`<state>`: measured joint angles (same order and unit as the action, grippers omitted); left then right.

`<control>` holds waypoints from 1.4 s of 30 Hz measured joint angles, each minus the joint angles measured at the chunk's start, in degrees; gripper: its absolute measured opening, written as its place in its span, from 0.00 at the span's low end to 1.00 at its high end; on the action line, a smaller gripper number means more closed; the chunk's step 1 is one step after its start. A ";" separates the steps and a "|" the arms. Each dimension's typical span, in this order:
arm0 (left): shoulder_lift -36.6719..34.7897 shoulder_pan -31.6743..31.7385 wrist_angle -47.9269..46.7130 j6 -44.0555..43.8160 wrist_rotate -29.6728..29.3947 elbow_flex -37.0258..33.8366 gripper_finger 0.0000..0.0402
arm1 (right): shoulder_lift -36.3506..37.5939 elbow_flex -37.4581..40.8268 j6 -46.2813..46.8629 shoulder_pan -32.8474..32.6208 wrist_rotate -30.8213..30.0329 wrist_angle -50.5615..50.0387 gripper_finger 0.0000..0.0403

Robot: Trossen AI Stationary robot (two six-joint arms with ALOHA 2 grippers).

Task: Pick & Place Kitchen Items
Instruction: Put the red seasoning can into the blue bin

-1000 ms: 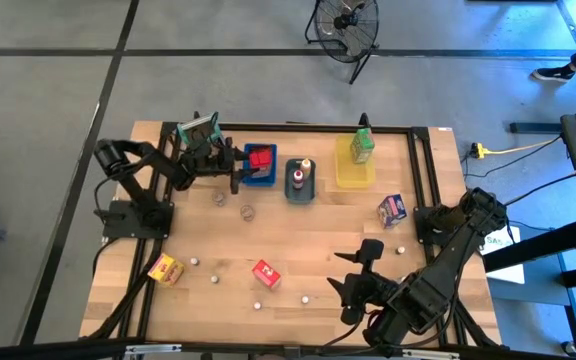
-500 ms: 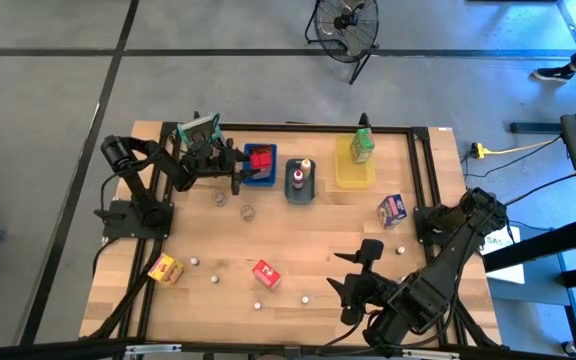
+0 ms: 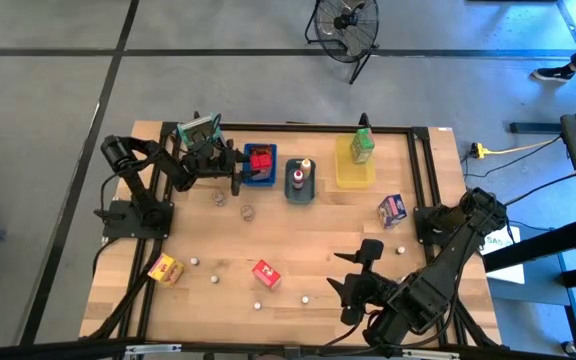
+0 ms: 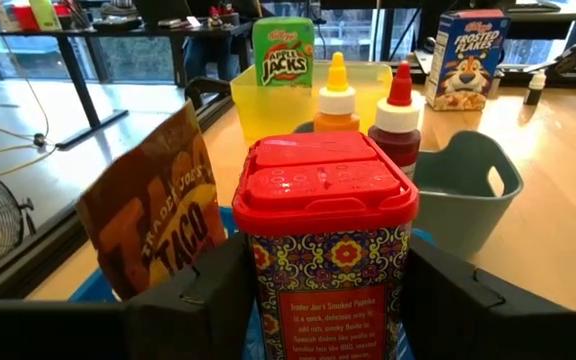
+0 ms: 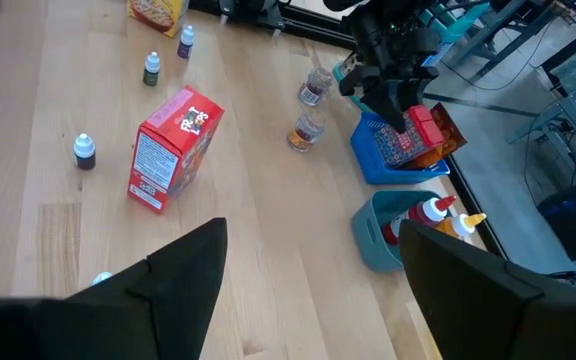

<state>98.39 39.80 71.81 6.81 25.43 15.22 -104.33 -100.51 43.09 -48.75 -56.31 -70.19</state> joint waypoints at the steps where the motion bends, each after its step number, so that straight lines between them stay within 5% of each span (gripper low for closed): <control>1: 0.00 -0.01 -0.07 0.00 0.00 0.00 0.51 | 0.00 0.00 0.00 0.00 0.00 0.00 0.73; 42: 0.00 -0.01 -3.20 1.40 -0.26 0.02 0.53 | 0.00 0.00 0.00 0.02 -0.02 0.00 0.73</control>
<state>98.39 39.79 68.62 8.21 25.17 15.25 -104.33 -100.51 43.09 -48.73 -56.34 -70.19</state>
